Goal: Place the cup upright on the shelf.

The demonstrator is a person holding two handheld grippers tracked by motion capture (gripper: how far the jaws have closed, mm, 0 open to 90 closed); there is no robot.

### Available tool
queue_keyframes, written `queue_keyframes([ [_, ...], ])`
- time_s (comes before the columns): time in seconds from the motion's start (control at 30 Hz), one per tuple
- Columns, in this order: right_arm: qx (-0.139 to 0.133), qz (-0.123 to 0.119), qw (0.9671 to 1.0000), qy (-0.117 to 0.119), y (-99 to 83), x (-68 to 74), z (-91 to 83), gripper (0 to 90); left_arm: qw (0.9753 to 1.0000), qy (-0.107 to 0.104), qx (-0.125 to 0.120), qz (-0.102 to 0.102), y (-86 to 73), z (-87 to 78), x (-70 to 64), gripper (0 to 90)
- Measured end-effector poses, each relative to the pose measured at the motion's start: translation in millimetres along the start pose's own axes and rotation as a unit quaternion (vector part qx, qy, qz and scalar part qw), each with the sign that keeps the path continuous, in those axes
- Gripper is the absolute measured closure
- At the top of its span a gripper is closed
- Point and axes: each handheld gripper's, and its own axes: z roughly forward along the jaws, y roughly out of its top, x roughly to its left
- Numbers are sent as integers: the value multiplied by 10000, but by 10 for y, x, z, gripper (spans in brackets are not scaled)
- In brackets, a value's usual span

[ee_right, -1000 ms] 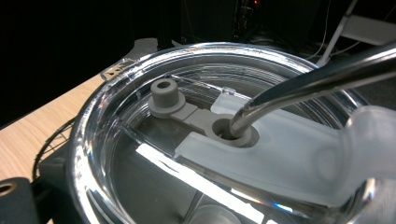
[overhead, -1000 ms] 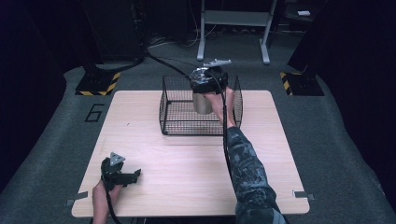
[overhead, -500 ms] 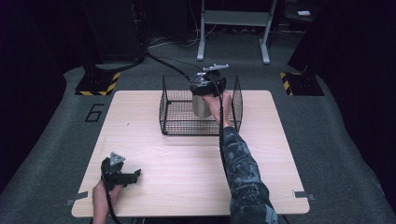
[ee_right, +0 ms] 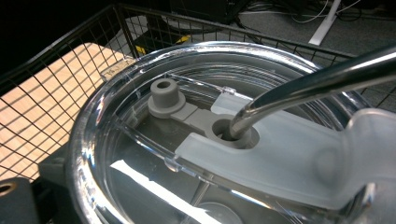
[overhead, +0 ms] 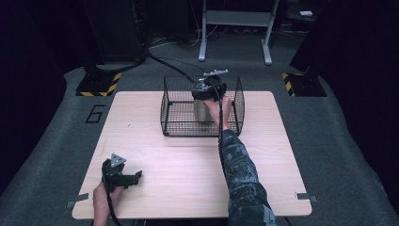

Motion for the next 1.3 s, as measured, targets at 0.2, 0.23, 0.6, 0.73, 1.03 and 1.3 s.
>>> queue_keyframes([
  [0.2, 74, -116, 9999, -39, -18, -4, 68, 33, 10000, 2, 0, -8, -1, 0, -1, 15],
  [0.23, 95, -108, 9999, -45, -21, -2, 77, 33, 10000, 2, 1, -4, 0, 0, -1, 15],
  [0.6, 279, -156, 9994, -105, -58, -48, 157, 33, 10000, -18, -7, -84, -2, 1, -12, 15],
  [0.73, 407, -181, 9990, -71, -65, -42, 144, 32, 10000, -12, -2, -48, -1, 0, -6, 15],
  [1.03, 405, -244, 9989, 47, -208, -72, 16, 32, 10000, 2, -24, -35, -1, 4, -4, 15],
  [1.3, 420, -204, 9989, -71, -173, -30, 22, 29, 10000, 7, -4, 22, 4, 1, 5, 15],
])
